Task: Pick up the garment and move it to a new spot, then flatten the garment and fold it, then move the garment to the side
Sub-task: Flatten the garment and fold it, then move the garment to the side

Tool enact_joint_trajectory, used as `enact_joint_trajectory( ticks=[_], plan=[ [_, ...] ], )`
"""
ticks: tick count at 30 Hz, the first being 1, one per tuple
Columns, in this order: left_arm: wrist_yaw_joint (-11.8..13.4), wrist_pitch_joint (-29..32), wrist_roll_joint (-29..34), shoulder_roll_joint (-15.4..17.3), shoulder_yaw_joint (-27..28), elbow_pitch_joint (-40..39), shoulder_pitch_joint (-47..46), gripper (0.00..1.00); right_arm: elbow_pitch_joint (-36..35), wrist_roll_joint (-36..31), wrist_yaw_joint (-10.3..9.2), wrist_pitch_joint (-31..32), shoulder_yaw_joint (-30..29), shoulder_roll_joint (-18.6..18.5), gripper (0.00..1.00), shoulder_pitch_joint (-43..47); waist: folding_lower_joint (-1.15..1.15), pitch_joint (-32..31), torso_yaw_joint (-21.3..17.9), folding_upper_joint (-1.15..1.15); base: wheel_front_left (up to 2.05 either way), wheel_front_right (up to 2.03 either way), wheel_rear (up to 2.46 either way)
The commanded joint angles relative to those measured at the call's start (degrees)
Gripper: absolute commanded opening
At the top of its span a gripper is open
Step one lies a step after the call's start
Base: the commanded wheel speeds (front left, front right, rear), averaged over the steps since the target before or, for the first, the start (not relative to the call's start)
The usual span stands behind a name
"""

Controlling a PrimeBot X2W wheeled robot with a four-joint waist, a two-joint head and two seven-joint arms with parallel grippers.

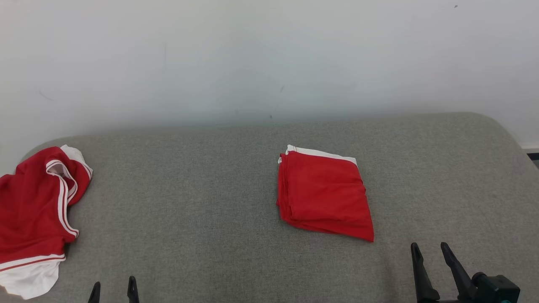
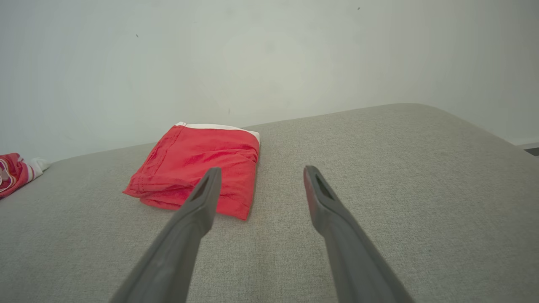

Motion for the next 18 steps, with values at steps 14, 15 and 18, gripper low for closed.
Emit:
enact_joint_trajectory(
  ticks=[14,15,18],
  plan=[
    [0.5,-0.2,-0.2,0.0,-0.7,-0.1,0.6,1.0,0.7,0.7,-0.13,-0.3,0.4,0.2,1.0,-0.7,0.0,0.6,0.3,0.0,0.0,0.0,0.0],
    [0.5,-0.2,-0.1,-0.1,-0.6,0.0,0.5,1.0,0.7,0.7,-0.13,-0.3,0.3,0.2,1.0,-0.8,0.0,0.7,0.3,0.0,0.0,0.0,0.0],
    [0.4,-0.2,0.1,-0.1,-0.6,-0.1,0.5,1.0,0.8,0.5,-0.13,-0.4,0.2,0.2,1.0,-1.0,0.0,0.8,0.2,0.0,0.0,0.0,0.0]
  ],
)
